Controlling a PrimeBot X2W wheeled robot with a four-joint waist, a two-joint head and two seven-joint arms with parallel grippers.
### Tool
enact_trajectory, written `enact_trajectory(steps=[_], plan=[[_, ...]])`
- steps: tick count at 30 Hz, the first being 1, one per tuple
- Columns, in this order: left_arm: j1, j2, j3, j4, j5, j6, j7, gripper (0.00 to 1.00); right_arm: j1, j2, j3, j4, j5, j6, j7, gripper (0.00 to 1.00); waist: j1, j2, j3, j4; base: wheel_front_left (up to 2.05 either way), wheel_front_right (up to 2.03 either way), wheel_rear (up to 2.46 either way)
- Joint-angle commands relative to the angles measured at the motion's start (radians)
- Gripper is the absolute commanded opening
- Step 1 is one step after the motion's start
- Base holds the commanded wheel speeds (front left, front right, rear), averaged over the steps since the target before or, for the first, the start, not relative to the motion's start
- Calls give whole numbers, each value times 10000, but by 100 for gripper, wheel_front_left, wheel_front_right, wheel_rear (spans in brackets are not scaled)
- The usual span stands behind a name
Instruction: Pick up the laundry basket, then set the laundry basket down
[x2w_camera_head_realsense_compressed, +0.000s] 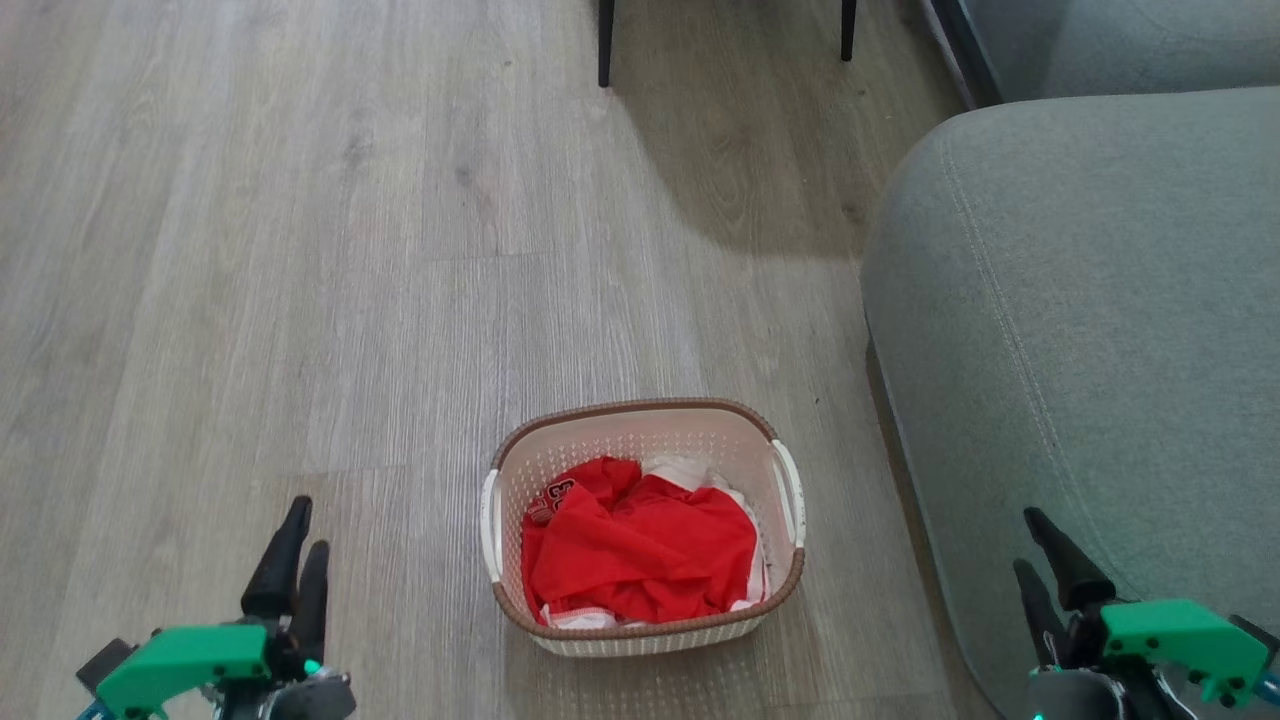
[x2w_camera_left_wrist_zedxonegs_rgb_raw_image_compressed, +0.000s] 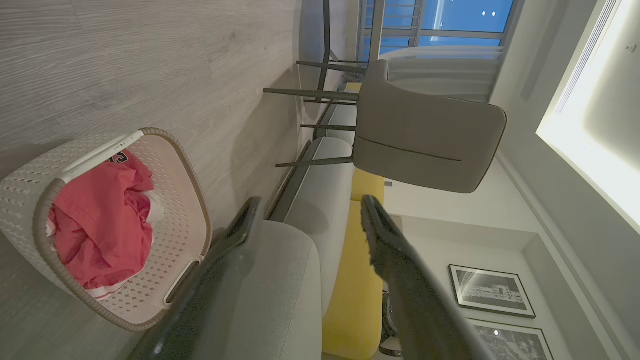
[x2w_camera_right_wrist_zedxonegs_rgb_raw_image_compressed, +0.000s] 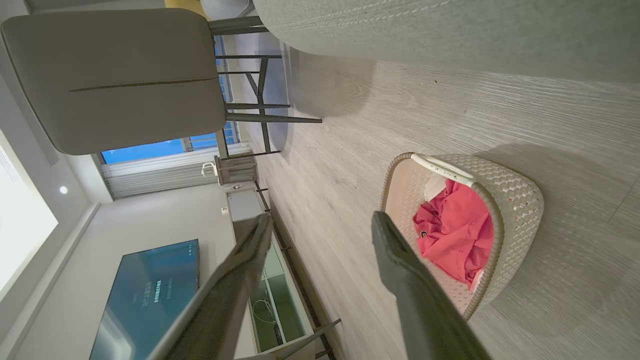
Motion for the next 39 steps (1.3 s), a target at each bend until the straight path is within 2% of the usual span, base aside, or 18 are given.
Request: enact_trajectory(steps=[1, 13, 25, 39], plan=[[-469, 84, -45, -381, 137, 8, -91, 100, -390, -46, 30, -326, -144, 2, -94, 100, 0, 0, -3, 1, 0, 0, 0], [-429, 91, -202, -777, 893, 190, -415, 100, -401, -58, 204, -525, -923, 4, -417, 100, 0, 0, -53, 10, 0, 0, 0], [-405, 100, -598, -1366, 2818, 577, -797, 100, -385, -72, 536, -1058, -2910, 7, -798, 100, 0, 0, -86, 13, 0, 0, 0], [-353, 109, -1034, -1709, 5583, 827, -1207, 100, -333, -87, 964, -1444, -4815, 10, -1207, 100, 0, 0, -158, 9, 0, 0, 0]])
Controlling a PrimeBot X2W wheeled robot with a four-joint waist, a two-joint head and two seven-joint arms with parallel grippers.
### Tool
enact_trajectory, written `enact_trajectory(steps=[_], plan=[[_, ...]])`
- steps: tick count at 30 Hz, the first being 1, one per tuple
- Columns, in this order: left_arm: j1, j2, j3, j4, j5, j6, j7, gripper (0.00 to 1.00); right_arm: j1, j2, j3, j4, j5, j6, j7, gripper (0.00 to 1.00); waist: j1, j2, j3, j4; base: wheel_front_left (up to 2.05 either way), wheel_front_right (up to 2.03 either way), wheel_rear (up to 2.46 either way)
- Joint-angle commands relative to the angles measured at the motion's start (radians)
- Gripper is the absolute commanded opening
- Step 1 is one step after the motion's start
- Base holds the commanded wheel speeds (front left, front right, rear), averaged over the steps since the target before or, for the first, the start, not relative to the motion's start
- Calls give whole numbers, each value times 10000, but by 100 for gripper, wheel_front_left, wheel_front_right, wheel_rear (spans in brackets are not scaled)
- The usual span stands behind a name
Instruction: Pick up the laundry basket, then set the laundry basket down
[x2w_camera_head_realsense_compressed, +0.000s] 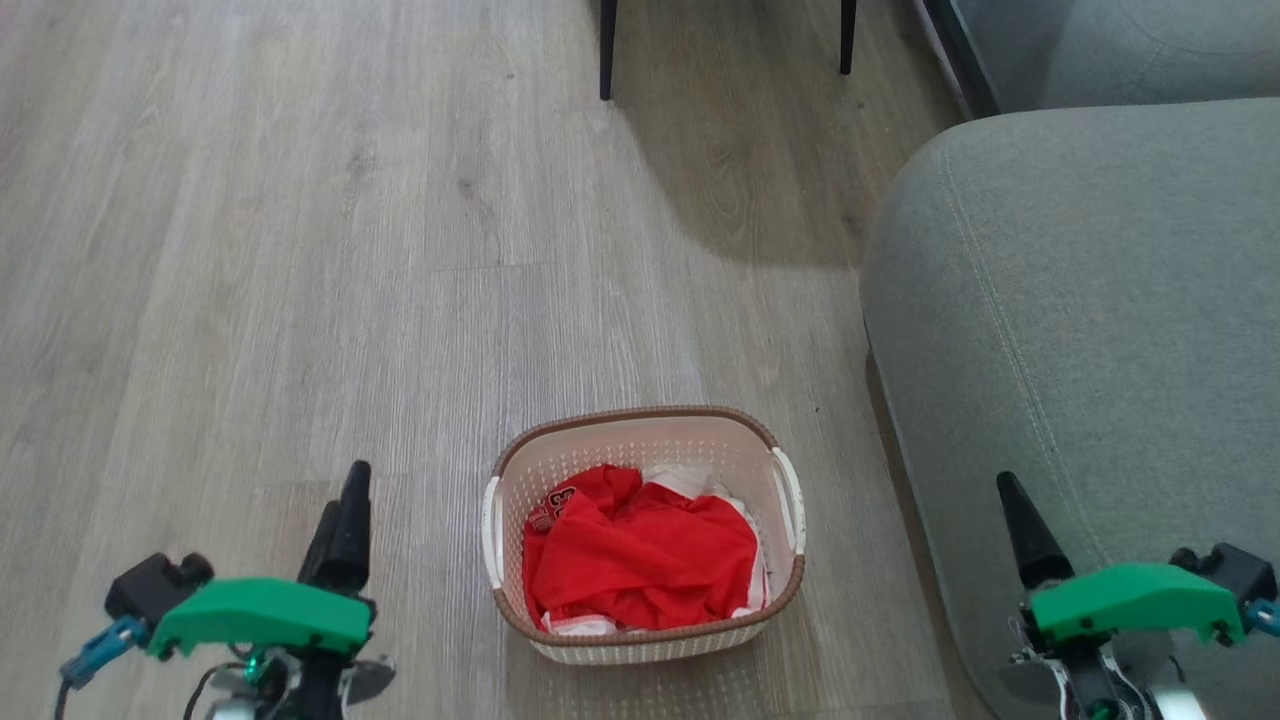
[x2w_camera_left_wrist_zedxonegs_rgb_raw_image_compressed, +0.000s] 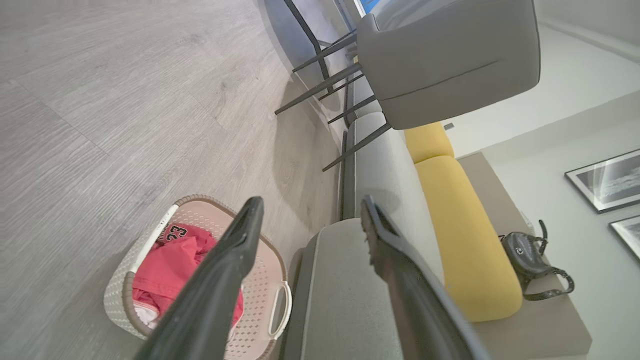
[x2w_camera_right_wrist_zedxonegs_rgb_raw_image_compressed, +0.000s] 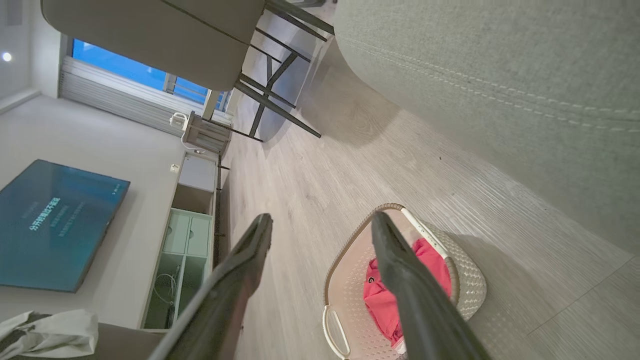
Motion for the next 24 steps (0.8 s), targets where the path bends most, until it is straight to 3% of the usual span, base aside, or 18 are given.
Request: enact_trajectory(steps=[1, 24], plan=[[-351, 108, 14, -439, 512, 42, -136, 100, -326, -84, 184, -446, -401, 10, -153, 100, 0, 0, -10, 0, 0, 0, 0], [-82, 420, -590, -630, 3829, 771, -781, 100, -274, -108, 894, -332, -3109, 15, -796, 100, 0, 0, -78, 7, 0, 0, 0]])
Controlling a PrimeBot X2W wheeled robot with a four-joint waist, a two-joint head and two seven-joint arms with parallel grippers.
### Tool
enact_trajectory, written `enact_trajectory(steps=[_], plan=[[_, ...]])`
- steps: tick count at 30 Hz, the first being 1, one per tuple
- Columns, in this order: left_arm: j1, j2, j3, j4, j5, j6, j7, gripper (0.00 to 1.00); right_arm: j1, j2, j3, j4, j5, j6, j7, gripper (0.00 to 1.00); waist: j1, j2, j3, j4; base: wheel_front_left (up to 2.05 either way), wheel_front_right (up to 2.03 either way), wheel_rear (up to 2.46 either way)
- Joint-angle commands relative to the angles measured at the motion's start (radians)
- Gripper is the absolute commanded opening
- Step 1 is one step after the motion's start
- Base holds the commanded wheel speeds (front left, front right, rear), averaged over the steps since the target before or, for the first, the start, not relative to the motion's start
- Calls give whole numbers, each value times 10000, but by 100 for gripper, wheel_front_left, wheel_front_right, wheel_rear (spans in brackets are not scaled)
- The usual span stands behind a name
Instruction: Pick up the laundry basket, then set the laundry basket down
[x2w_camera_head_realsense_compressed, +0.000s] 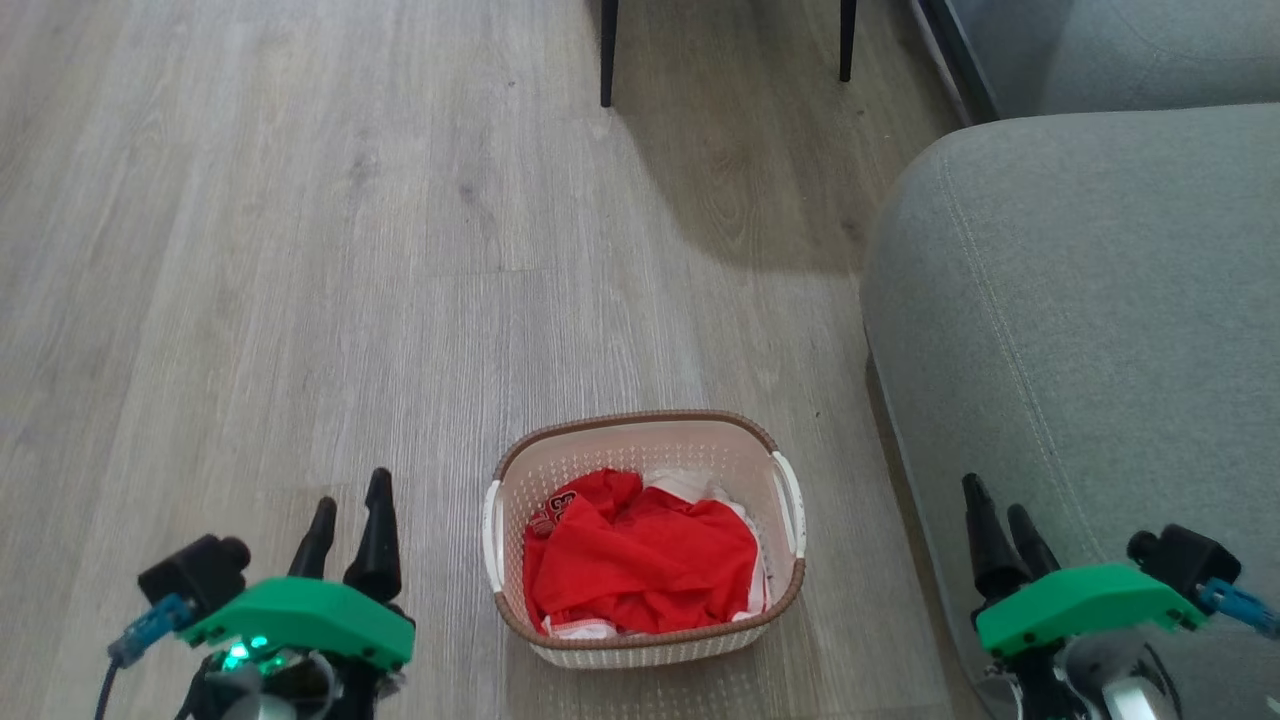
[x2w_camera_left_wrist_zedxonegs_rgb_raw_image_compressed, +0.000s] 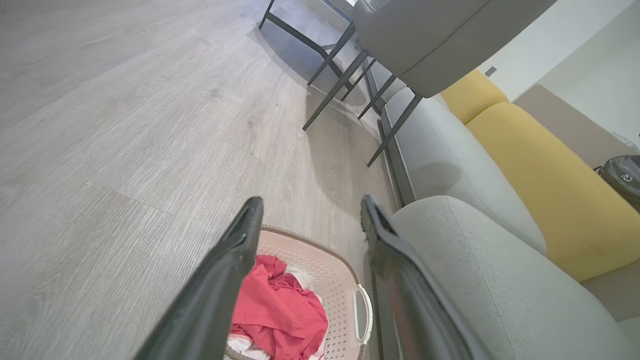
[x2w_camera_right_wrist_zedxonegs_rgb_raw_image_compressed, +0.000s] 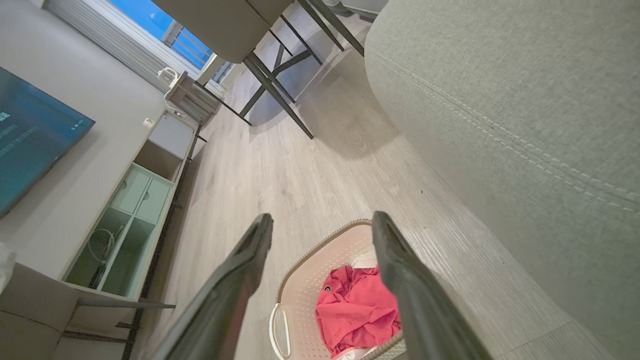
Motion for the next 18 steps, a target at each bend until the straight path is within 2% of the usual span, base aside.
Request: enact_trajectory(steps=[1, 18], plan=[[-190, 166, 133, -390, 328, 97, -119, 100, -290, -99, 194, -340, -300, 15, -148, 100, 0, 0, 3, 1, 0, 0, 0], [-63, 376, -413, -612, 2448, 694, -617, 100, -277, -118, 584, -573, -2255, 19, -645, 100, 0, 0, -64, 24, 0, 0, 0]])
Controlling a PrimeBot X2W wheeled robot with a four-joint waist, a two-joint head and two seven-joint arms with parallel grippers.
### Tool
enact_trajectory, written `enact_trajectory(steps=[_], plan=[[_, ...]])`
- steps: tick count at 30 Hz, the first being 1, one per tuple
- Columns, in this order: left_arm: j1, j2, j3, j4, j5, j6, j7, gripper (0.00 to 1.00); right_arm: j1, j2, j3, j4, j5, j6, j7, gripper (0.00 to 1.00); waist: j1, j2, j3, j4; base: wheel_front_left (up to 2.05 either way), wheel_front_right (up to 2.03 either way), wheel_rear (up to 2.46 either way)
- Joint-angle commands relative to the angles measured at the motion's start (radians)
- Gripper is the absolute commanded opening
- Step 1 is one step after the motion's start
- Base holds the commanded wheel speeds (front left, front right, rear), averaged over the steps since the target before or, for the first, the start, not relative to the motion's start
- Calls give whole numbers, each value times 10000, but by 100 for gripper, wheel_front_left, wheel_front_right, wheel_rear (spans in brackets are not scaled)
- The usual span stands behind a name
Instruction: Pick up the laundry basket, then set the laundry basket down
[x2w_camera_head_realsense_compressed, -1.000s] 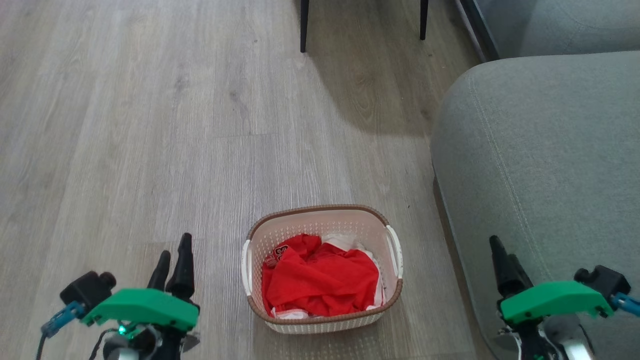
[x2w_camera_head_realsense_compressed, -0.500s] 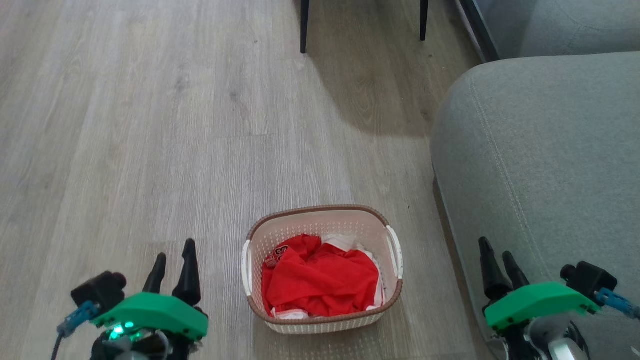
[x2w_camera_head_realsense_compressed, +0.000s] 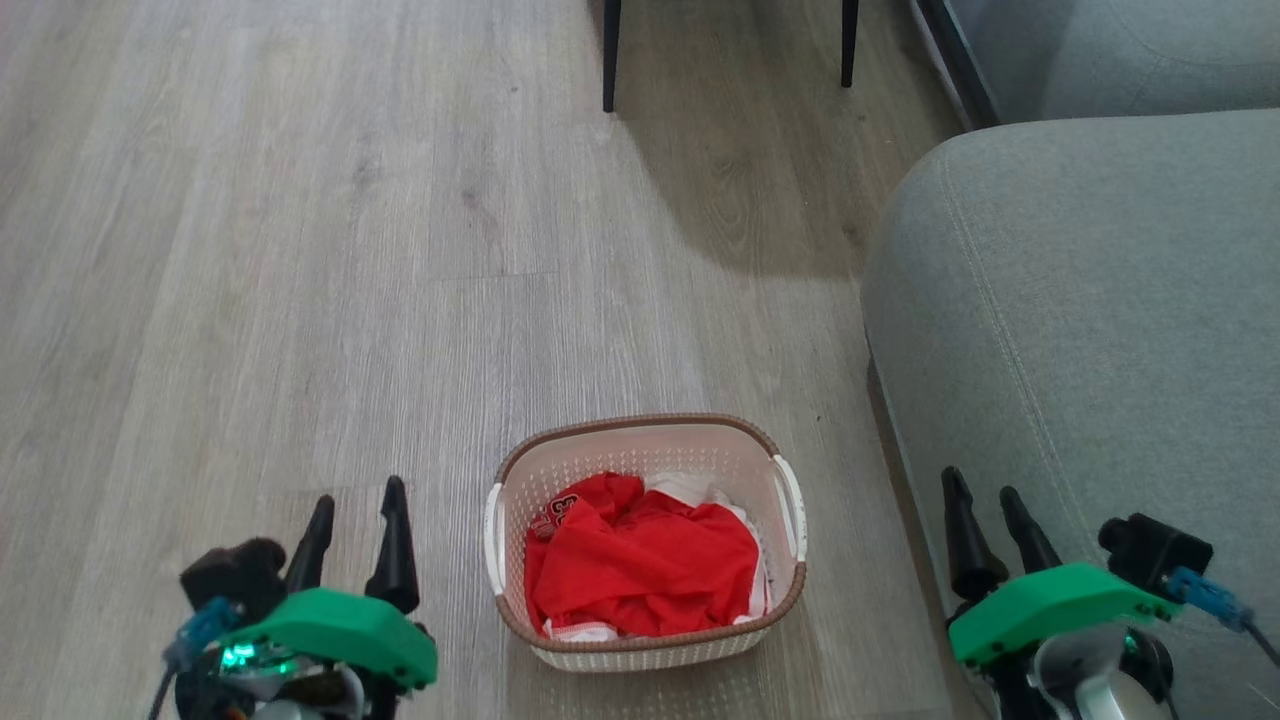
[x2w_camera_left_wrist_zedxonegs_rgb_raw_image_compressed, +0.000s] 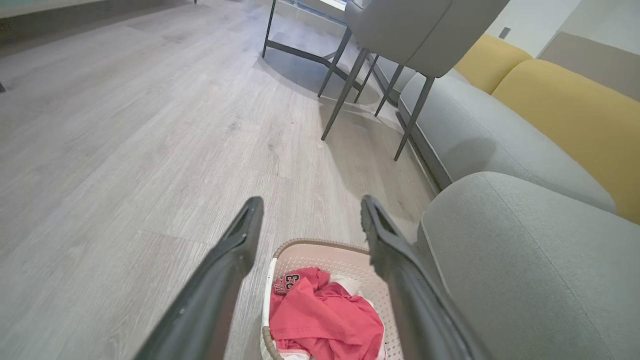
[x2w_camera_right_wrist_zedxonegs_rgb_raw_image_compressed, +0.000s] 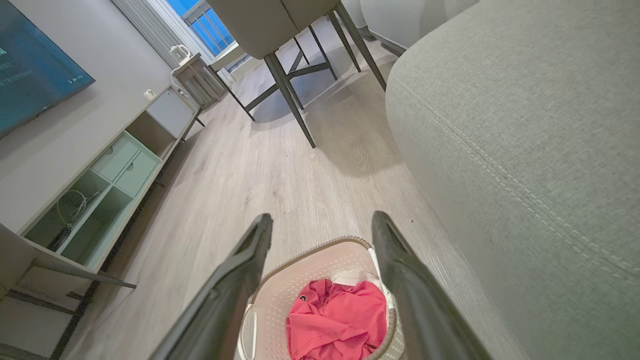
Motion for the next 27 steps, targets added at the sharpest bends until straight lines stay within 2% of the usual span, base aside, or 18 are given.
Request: enact_trajectory(steps=[1, 15, 27], plan=[[-247, 149, 172, -428, 332, 87, -136, 100, -280, -111, 204, -404, -302, 19, -190, 100, 0, 0, -6, 2, 0, 0, 0], [-129, 266, -168, -645, 2044, 506, -548, 100, -258, -126, 530, -625, -1858, 22, -599, 100, 0, 0, -49, 7, 0, 0, 0], [-10, 257, -329, -538, 3351, 665, -900, 100, -244, -139, 826, -757, -3214, 25, -951, 100, 0, 0, -53, 28, 0, 0, 0]])
